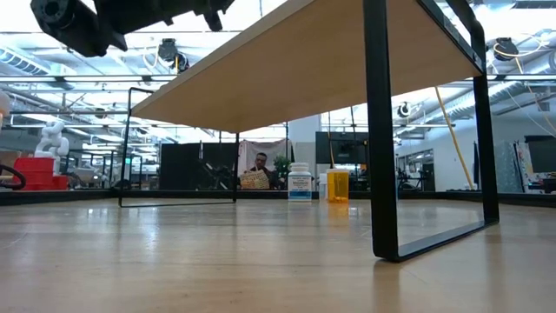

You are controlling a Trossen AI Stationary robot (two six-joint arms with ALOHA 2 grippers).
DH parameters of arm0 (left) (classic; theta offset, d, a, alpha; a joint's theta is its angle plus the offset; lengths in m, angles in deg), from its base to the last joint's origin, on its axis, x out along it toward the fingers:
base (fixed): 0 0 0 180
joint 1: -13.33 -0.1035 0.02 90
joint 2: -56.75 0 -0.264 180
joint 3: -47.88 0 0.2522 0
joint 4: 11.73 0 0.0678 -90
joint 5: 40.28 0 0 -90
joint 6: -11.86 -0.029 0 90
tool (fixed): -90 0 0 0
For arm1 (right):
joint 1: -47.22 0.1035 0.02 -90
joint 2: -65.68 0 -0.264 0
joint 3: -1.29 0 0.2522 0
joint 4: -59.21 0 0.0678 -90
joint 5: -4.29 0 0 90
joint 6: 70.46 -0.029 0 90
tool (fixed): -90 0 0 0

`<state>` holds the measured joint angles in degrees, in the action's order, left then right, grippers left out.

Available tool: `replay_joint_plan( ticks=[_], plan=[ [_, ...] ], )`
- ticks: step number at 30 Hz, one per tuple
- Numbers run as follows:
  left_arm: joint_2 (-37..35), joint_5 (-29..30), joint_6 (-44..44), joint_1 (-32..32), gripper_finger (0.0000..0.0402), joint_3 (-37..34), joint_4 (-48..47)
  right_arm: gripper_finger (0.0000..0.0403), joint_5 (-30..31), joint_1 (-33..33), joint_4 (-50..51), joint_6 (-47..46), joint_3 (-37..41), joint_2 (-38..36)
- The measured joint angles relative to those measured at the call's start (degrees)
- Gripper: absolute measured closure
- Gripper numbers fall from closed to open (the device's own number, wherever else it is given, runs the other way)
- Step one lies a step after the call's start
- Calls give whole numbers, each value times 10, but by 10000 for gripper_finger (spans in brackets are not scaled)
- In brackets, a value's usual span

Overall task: Pick and place medicine bottles onto shelf by color
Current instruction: Put the small orange pill bottle on the shelf aligned with the small orange pill bottle

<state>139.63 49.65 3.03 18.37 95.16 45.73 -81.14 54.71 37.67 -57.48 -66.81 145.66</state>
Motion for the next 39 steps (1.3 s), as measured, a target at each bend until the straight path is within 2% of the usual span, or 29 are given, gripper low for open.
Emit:
replay_joint_plan(
  ticks=[11, 14, 21, 31, 39],
  plan=[
    [10, -5, 1, 1, 291, 0, 24, 167, -5, -8, -147, -11, 0, 73],
    [10, -5, 0, 1, 291, 0, 23, 170, -30, -13, -167, -22, 0, 81],
    [11, -5, 0, 0, 291, 0, 29, 216, -49, -23, -176, -54, 0, 81],
    [11, -20, -12, 0, 291, 14, 15, 286, -62, -23, -196, -54, 0, 92],
    [11, -20, -21, -1, 291, 14, 7, 306, -62, -23, -196, -52, 0, 92]
  ],
)
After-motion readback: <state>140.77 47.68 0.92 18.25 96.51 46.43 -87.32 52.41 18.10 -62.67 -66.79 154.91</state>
